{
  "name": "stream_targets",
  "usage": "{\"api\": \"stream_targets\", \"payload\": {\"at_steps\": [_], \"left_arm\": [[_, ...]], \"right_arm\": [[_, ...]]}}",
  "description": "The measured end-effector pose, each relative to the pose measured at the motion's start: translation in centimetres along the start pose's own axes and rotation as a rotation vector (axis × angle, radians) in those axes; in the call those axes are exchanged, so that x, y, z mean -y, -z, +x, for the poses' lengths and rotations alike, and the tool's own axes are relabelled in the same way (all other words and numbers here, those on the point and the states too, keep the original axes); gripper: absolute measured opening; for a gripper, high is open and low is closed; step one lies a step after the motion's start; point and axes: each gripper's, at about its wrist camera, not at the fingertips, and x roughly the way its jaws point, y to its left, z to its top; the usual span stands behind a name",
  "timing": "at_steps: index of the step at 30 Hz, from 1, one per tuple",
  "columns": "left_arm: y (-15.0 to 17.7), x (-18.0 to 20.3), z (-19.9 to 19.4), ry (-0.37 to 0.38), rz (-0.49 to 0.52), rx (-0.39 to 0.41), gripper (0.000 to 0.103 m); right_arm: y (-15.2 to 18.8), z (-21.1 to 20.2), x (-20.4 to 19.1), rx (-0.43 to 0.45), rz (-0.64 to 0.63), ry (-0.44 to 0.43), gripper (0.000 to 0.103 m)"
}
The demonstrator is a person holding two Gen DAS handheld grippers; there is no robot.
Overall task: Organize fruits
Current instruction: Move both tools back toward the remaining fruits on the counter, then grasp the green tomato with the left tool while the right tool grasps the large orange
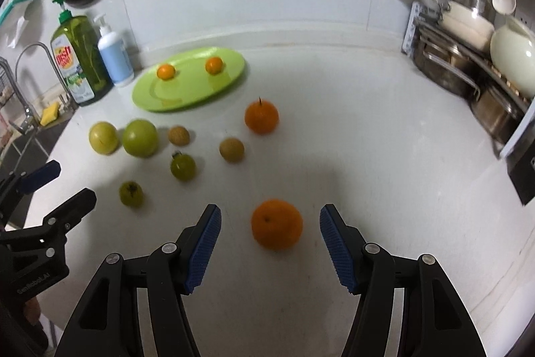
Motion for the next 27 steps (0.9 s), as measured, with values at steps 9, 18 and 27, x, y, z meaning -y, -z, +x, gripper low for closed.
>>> {"api": "stream_targets", "payload": {"at_steps": [9, 18, 27], "left_arm": [[1.0, 1.1, 2.7, 0.025, 0.021, -0.06, 0.068], [0.9, 1.4, 4.6, 0.025, 0.019, -0.081, 0.054], [0.7, 1.1, 5.7, 0.033, 0.01, -0.103, 0.037]], "right_arm": [[1.6, 2.4, 1.2, -0.074, 0.043, -0.018, 0.062], [1.3, 3.6, 1.4, -0.068, 0.037, -0.016, 0.059], [1.2, 4.5, 1.0, -0.079, 0.028, -0.021, 0.051]]}}
